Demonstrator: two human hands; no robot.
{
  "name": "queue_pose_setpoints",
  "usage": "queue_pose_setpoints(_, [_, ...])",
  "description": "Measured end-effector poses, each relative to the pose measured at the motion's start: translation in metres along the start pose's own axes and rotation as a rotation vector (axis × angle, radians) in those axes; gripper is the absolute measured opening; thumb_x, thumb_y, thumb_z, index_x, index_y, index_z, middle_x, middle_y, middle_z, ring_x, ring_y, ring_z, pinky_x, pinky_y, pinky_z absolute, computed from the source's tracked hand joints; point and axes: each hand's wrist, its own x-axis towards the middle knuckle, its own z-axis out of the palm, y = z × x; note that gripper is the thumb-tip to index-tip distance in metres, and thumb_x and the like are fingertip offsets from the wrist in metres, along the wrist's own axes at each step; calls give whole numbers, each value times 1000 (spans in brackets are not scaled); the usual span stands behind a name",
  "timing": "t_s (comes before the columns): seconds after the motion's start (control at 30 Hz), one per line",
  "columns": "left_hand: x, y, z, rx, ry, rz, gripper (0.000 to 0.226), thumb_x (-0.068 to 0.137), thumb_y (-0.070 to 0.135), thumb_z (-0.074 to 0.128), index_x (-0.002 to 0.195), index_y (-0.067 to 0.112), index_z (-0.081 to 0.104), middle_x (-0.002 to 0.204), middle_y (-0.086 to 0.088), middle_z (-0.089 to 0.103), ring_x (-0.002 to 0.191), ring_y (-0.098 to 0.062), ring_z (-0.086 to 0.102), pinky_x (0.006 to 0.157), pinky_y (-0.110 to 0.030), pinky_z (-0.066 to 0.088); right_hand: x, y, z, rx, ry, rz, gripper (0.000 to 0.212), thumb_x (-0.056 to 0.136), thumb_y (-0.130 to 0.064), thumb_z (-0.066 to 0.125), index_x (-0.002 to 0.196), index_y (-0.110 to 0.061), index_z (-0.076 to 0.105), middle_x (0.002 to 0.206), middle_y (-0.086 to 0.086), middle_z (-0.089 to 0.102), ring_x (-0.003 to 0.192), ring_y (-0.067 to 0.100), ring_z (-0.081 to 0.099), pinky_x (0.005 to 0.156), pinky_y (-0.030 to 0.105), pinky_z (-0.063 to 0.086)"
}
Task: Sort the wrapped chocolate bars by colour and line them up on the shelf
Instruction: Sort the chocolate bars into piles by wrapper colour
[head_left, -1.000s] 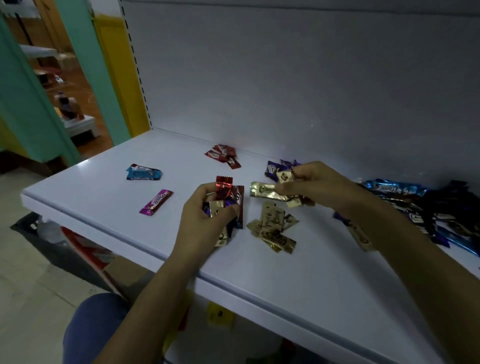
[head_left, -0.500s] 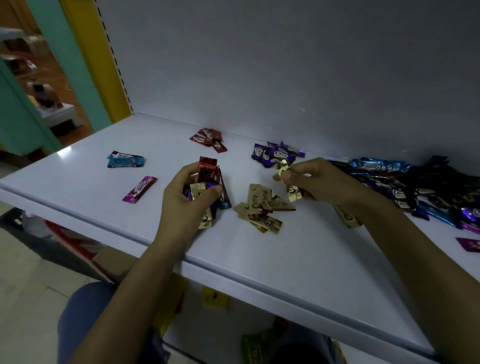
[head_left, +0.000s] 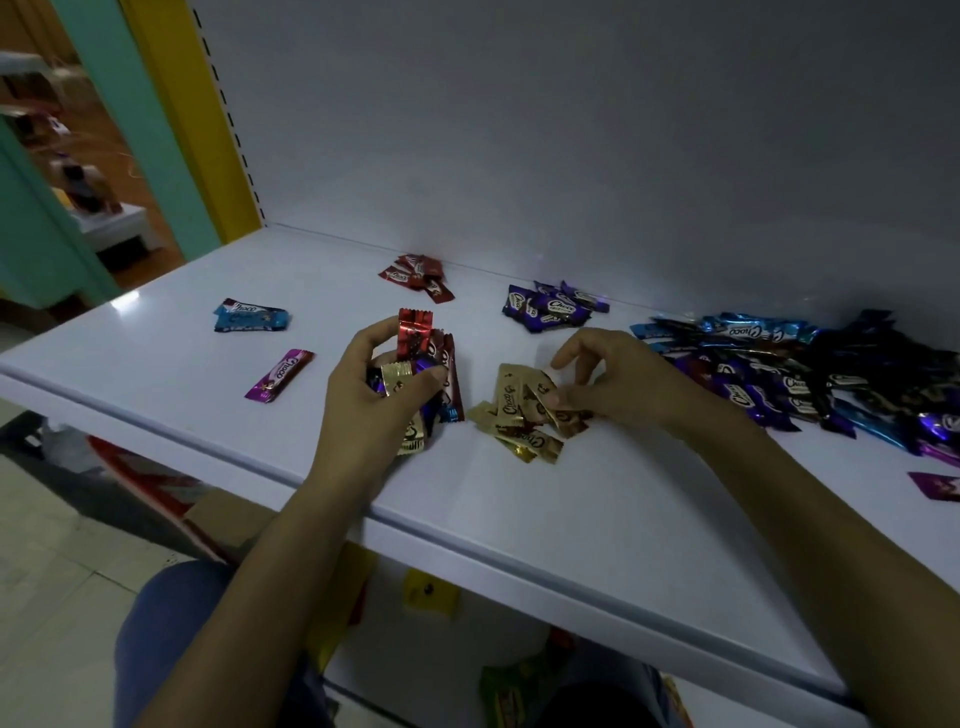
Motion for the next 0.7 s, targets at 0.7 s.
queue_pose_setpoints(0.7, [5,0,-1,-79,44,10,34,88,7,64,114,26,55,106,3,66,89,-10,69,76,-24,56,51,-102,43,447,11,-232,12,92,-17,58,94,-5,58,71,2,64,51,8,58,44,23,46])
